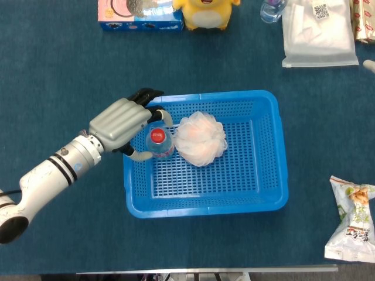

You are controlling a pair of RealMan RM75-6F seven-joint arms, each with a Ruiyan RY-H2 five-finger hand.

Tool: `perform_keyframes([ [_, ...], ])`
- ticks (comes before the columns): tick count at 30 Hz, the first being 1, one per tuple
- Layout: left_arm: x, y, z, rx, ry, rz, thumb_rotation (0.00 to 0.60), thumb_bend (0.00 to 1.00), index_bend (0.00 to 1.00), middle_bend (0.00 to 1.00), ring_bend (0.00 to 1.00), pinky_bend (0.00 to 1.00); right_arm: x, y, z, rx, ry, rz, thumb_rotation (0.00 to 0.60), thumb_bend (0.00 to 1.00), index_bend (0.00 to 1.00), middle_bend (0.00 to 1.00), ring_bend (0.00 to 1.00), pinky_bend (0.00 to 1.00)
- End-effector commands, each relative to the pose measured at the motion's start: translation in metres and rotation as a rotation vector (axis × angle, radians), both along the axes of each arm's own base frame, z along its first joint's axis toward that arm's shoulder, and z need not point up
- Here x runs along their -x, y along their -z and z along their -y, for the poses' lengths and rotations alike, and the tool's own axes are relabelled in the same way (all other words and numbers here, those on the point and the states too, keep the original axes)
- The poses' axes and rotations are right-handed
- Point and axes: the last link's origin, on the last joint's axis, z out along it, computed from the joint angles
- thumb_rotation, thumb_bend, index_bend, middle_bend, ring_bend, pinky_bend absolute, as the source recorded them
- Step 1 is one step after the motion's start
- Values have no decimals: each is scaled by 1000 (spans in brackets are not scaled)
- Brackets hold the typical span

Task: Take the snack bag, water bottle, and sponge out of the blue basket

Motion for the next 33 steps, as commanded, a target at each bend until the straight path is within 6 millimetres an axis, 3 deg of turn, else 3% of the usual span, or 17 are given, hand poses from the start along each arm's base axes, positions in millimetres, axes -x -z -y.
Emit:
perform_keyframes([
  [1, 3, 1, -1, -9, 1, -14, 600, 187, 337, 329, 0, 0, 1, 0, 0, -2, 2, 0, 600, 0, 154, 286, 341, 584],
  [16, 0, 4, -2, -13, 1, -17, 600, 187, 425, 407, 0, 0, 5, 4, 1, -10, 15, 3, 600, 0, 155, 286, 341, 584],
  [33, -13, 7, 1, -6, 37, -13, 600, 187, 424, 412, 16, 0, 9, 2, 0, -7, 23, 15, 600, 0, 155, 286, 341, 584],
])
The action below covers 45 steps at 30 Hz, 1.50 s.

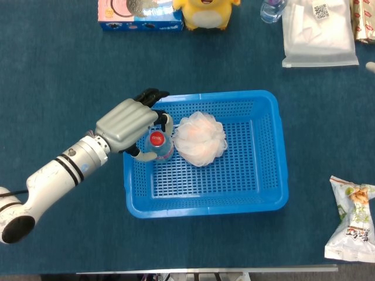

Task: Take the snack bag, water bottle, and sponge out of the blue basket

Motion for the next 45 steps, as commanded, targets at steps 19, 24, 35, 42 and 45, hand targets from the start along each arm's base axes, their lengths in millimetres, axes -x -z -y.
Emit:
perform_keyframes([
  [19, 5, 5, -4, -35, 21, -22, 600, 187, 527, 504, 109, 0, 3, -1, -2, 1, 8, 2, 600, 0, 155, 286, 341, 584],
  [24, 4, 6, -4, -36, 26, -23, 600, 187, 550, 529, 124, 0, 4, -1, -2, 2, 10, 4, 600, 0, 155, 286, 341, 584],
  [35, -1, 6, -4, -42, 40, -7, 600, 187, 597, 583, 165, 0, 6, -2, -1, 5, 12, 7, 600, 0, 155, 286, 341, 584],
  [42, -7, 3, -4, -56, 53, 7, 600, 187, 618, 604, 178, 0, 5, -3, -1, 7, 9, 14, 600, 0, 155, 286, 341, 584],
  [45, -10, 2, -6, -63, 62, 4, 600, 187, 622, 609, 180, 0, 4, -3, -2, 9, 6, 19, 600, 0, 155, 286, 341, 584],
])
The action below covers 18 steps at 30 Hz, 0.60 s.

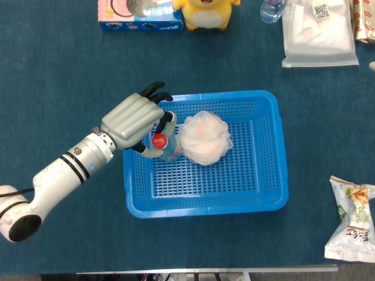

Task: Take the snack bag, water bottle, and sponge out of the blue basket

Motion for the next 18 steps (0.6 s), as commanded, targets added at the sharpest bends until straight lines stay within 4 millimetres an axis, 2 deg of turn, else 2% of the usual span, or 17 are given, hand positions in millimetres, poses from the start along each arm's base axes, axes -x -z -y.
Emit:
perform_keyframes([
  [1, -3, -2, -1, -7, 7, -3, 600, 187, 623, 610, 181, 0, 0, -1, 0, 2, -2, 3, 600, 0, 155, 286, 341, 584],
  [18, -25, -30, -12, -102, 70, -59, 600, 187, 641, 628, 183, 0, 0, -6, -3, 16, -10, 20, 600, 0, 155, 286, 341, 584],
])
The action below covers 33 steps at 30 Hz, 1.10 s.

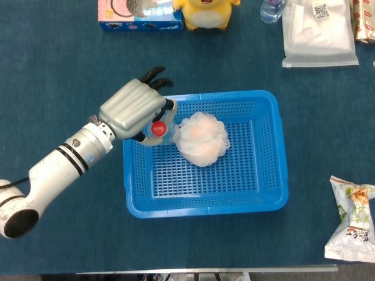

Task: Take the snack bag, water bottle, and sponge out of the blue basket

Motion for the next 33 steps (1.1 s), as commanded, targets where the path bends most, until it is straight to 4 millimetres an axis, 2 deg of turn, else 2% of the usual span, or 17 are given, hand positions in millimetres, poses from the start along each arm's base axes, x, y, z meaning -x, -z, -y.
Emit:
perform_keyframes([
  [1, -4, -6, -3, -25, 14, -11, 600, 187, 642, 629, 183, 0, 0, 0, 0, 0, 0, 1, 600, 0, 155, 286, 341, 584],
  [25, -22, -48, -10, -238, 53, -166, 600, 187, 669, 660, 200, 0, 3, 5, 0, -10, 9, 21, 600, 0, 155, 286, 341, 584],
  [33, -11, -54, -22, -317, 33, -222, 600, 187, 671, 662, 200, 0, 4, 7, -1, -15, 13, 25, 600, 0, 155, 286, 341, 584],
])
